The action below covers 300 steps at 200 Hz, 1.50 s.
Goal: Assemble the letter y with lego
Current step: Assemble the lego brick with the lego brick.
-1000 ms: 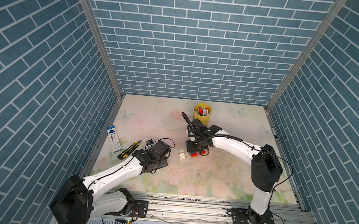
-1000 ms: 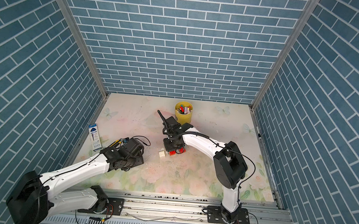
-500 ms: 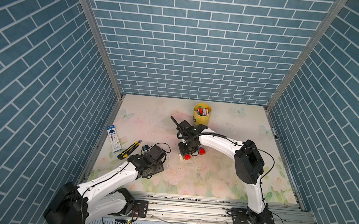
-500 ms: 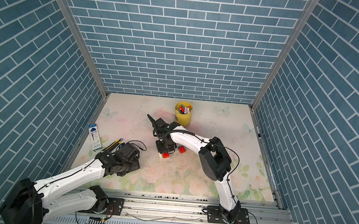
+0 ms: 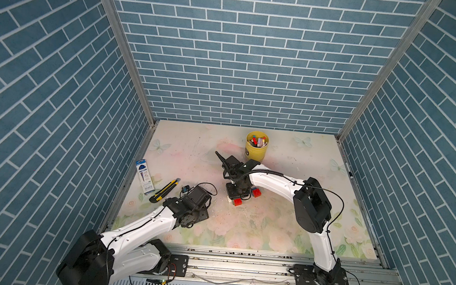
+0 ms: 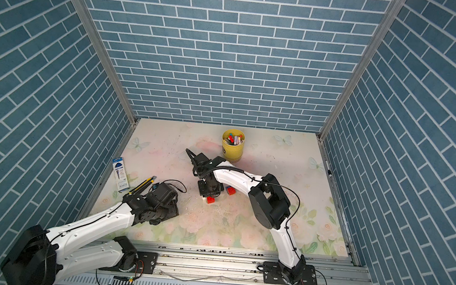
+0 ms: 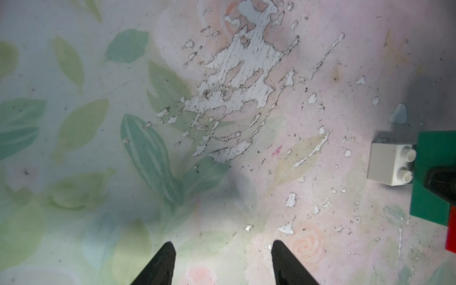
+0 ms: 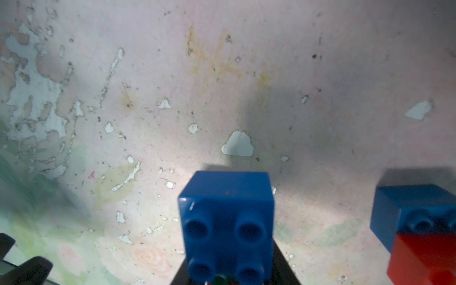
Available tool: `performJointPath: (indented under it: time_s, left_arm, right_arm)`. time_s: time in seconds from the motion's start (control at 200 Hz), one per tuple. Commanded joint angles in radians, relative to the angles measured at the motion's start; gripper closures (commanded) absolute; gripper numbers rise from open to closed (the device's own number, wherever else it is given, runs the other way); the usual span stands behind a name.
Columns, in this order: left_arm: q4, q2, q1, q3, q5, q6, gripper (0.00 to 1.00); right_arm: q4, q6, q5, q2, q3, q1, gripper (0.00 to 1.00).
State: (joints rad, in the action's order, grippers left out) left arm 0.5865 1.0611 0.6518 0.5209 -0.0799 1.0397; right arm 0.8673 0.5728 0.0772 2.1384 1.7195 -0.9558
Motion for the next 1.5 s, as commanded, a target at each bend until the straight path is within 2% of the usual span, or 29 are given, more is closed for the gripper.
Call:
performJointPath:
  time_s: [0.0,0.385,0.565,0.88,1.225,1.495]
  left_arm:
    - [0.007,-0.018,-0.007,-0.023,0.0,-0.003,0.35]
    - [-0.003,-0.047,-0.008,-0.048,0.01,0.009,0.35]
    - [-0.018,-0.054,-0.007,-0.053,0.019,0.009,0.34]
    - [-0.023,-0.048,-0.007,-0.06,0.023,0.016,0.34]
    - [-0.024,-0.046,-0.007,-0.067,0.019,0.026,0.34]
    - [-0.022,-0.05,-0.007,-0.079,0.015,0.029,0.34]
  right_arm:
    - [0.0,0.052,-0.026,0.03,0.006,-0.015,0.7]
    - [-0.018,0.071,-0.118,-0.054,-0.023,-0.023,0.71]
    - [-0.048,0.059,-0.072,-0.062,-0.037,-0.027,0.71]
    - [-0.052,0.059,-0.09,-0.084,-0.034,-0.035,0.72]
    - [-0.033,0.062,-0.017,-0.017,-0.002,-0.035,0.72]
    - [0.019,0.083,-0.023,0.039,0.019,-0.033,0.71]
